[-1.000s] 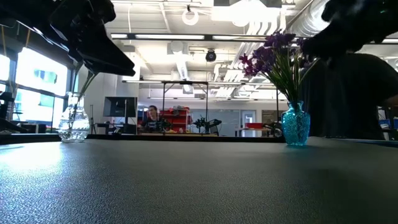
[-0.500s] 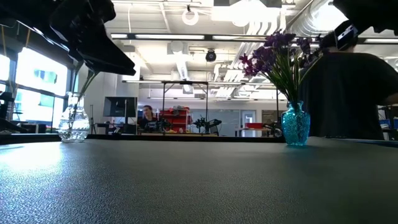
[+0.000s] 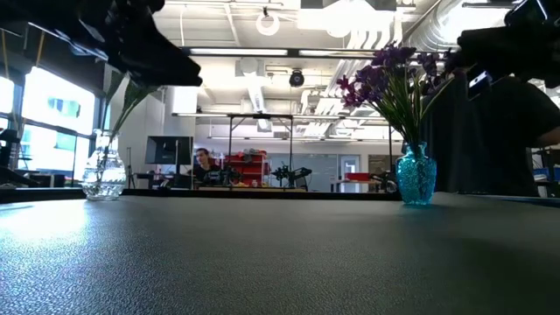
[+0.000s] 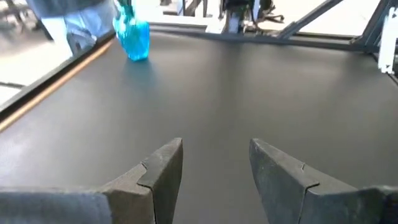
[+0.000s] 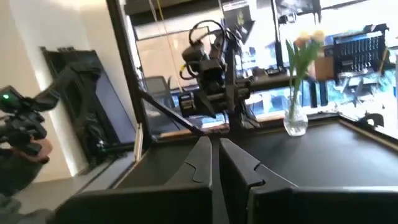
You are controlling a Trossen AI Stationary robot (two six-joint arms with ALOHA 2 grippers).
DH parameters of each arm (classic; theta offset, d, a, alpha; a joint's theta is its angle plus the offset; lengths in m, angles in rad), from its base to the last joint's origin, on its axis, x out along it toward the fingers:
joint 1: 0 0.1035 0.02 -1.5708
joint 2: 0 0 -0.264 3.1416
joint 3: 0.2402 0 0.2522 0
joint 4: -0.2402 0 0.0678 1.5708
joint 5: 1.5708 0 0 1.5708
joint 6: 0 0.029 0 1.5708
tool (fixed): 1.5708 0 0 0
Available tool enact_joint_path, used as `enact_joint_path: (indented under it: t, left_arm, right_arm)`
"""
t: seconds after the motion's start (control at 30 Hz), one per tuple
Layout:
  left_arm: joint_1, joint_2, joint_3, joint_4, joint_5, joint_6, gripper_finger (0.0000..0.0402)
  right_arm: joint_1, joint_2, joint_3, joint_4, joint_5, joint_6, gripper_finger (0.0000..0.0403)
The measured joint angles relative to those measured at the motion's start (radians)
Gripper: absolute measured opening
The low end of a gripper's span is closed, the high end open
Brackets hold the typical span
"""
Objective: Sort flowers into vase by color
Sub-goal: Return to Home Position
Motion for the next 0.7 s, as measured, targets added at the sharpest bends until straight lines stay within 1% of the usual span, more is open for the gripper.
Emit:
enact_joint_path:
  t: [0.17,0.23,0.33,0.5,0.57,0.7]
  left_arm:
    - [0.033,0.000,0.000,0.055,0.012,0.045,0.0172]
    - [0.056,0.000,0.000,0.095,0.057,0.079,0.0172]
    - [0.106,-0.002,0.000,0.156,0.134,0.134,0.0172]
    - [0.191,-0.077,0.000,0.128,0.214,0.185,0.0172]
    - [0.212,-0.137,0.000,0.084,0.217,0.218,0.0172]
    - [0.257,-0.260,0.000,-0.034,0.218,0.258,0.0172]
  right_arm:
    - [-0.050,0.008,-0.003,0.059,-0.036,-0.063,0.0000]
    - [-0.080,0.007,-0.003,0.085,-0.045,-0.104,0.0000]
    - [-0.134,0.008,-0.003,0.060,-0.054,-0.121,0.0000]
    - [-0.179,0.007,-0.003,0.011,-0.135,-0.098,0.0000]
    - [-0.181,0.007,-0.003,-0.020,-0.118,-0.108,0.0000]
    - [-0.181,0.008,-0.003,-0.124,-0.004,-0.227,0.0000]
